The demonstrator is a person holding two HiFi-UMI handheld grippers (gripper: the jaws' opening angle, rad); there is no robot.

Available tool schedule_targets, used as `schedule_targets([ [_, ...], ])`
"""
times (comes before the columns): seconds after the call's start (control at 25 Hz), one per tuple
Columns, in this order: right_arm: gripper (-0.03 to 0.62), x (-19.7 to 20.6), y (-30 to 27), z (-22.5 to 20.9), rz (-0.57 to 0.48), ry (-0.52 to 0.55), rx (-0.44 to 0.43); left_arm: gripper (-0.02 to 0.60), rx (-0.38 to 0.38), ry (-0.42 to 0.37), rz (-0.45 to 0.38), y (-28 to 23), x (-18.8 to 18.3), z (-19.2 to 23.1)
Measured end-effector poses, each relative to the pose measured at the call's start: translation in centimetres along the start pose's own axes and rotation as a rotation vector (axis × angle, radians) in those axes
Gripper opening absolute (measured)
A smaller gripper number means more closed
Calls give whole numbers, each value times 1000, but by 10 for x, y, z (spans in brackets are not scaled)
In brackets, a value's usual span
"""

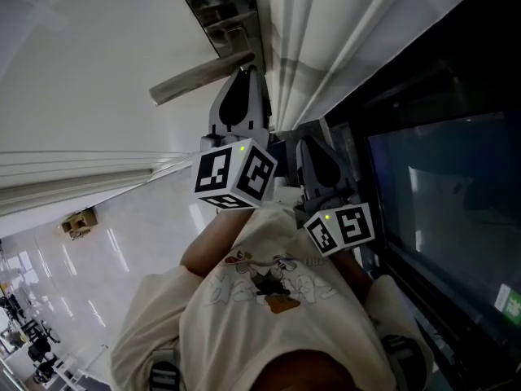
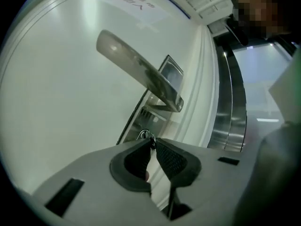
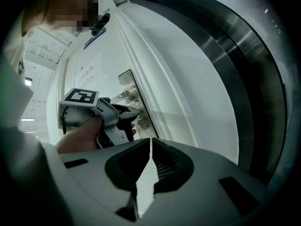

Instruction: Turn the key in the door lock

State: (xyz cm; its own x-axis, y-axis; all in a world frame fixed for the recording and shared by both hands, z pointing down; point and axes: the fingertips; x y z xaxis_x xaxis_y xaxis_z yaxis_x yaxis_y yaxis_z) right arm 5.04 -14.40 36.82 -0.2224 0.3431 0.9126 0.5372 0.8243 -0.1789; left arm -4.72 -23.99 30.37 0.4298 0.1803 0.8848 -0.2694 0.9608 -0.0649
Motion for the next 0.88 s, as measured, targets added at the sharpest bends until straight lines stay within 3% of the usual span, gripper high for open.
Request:
schedule_targets([
  [0.2, 9, -2, 4, -3, -7, 1, 25, 40, 47, 206, -23, 0, 1, 2],
  [0.48, 9, -5, 10, -9, -17, 5, 66, 34, 98, 418, -30, 0, 3, 5],
  [0.68, 9, -6, 11, -8, -15, 13, 83, 29, 174, 639, -39, -1, 1, 2],
  [0.88, 9, -7, 11, -4, -14, 22, 86, 25, 266, 798, -37, -2, 0, 1],
])
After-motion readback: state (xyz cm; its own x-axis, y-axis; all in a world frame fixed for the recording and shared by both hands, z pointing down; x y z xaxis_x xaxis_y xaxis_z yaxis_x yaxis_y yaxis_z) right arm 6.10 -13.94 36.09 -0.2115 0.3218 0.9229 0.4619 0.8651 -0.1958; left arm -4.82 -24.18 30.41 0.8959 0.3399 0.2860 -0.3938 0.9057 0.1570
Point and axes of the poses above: the fingertips, and each gripper's own axes: y backward along the fingers, z to its left, x out of its underside, and after that the axes turned 5 degrees about z, right-handed
